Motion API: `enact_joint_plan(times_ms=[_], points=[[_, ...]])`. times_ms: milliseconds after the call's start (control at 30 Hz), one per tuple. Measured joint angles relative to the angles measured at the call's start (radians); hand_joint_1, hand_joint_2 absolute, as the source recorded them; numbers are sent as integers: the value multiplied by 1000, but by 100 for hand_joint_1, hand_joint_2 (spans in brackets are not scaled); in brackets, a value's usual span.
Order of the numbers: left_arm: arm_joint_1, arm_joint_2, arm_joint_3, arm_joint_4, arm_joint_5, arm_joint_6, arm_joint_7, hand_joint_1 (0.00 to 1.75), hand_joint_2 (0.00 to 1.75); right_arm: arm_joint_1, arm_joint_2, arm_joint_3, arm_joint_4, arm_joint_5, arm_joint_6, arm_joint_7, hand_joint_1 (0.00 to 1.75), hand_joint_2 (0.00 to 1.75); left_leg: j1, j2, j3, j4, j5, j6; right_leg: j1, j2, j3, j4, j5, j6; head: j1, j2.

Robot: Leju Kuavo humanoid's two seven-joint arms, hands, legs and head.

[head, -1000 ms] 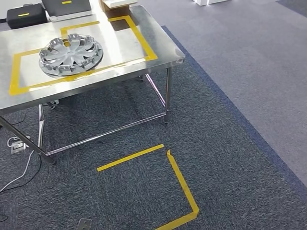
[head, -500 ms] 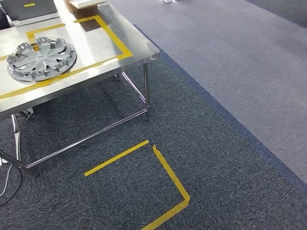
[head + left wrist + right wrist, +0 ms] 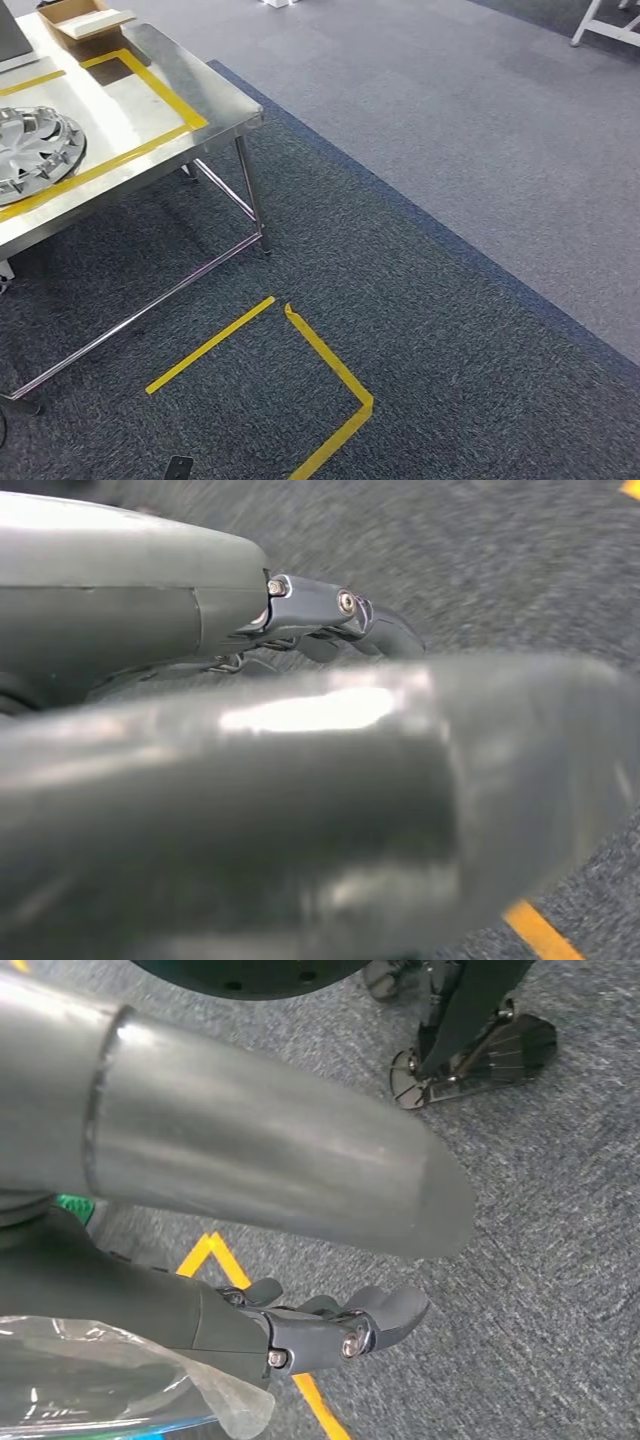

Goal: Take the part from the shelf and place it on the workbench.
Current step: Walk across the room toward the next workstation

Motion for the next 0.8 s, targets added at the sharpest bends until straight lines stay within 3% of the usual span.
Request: enact_joint_plan(times_ms=[67,133,200,267,333,367,400,433,467,533,567,633,667,733,800], points=[[0,0,-1,0,-12,7,3,0,0,-6,0,0,0,6,1,-3,0,0,1,-35,19,-57,12,5,-2,22,-15,6,5,14,0,0],[0,0,-4,0,-16,11,4,0,0,-7,0,-1,0,12,2,-4,0,0,0,-18,15,-62,14,12,-5,40,-28,6,11,29,0,0],[-2,-1,-6,0,-18,12,4,0,0,-4,0,-1,0,18,3,-1,0,0,2,6,15,-68,21,24,-5,11,-48,32,-6,38,4,0],[-2,-3,-8,0,-22,10,9,0,0,-7,-1,-1,0,22,5,7,0,0,1,37,13,-72,24,32,-2,-45,-99,138,-66,44,12,0],[2,-4,-8,0,-25,7,16,0,0,-8,-2,-1,0,23,8,15,0,0,-1,70,9,-72,23,34,-3,-70,-157,267,-124,49,14,0],[3,-4,-8,0,-25,7,18,0,0,-6,-3,-2,0,23,10,18,0,0,-2,84,9,-71,23,34,-3,-74,-165,292,-127,51,14,0],[3,-5,-8,0,-26,7,18,0,0,-3,-4,-3,0,23,13,18,0,0,-2,97,9,-71,23,34,-3,-78,-153,279,-113,51,14,0],[2,-7,-8,0,-26,7,16,0,0,-1,-5,-5,0,23,15,17,0,0,-2,107,9,-71,23,33,-4,-84,-122,230,-86,51,14,0],[1,-9,-8,0,-26,8,12,0,0,0,-7,-6,0,24,18,15,0,0,-2,117,11,-71,22,31,-3,-98,-77,152,-56,49,14,0],[-1,-11,-8,0,-26,9,4,0,0,-3,-9,-9,0,27,20,12,0,0,-6,134,13,-69,19,23,2,-124,-8,33,-24,39,14,0],[-2,-11,-8,0,-26,10,2,0,0,-5,-9,-9,0,29,20,11,0,0,-8,141,14,-68,19,18,4,-131,7,4,-21,33,13,0],[-4,-11,-8,0,-26,10,-1,0,0,-3,-10,-10,0,32,20,10,0,0,-9,152,17,-69,19,8,7,-119,6,2,-21,21,13,0],[-5,-11,-8,0,-26,10,-2,0,0,-1,-10,-11,0,32,20,10,0,0,-8,148,18,-67,15,2,5,-112,6,1,-19,15,13,0],[-6,-11,-8,0,-26,10,-5,0,0,0,-11,-13,0,33,20,10,0,0,-4,112,3,-21,-23,-9,1,-96,7,-4,-15,2,10,0],[-4,-10,-8,0,-26,10,-7,0,0,-4,-11,-14,0,33,21,9,0,0,-2,73,-49,104,-93,-13,0,-77,6,-4,-11,-6,7,0]])
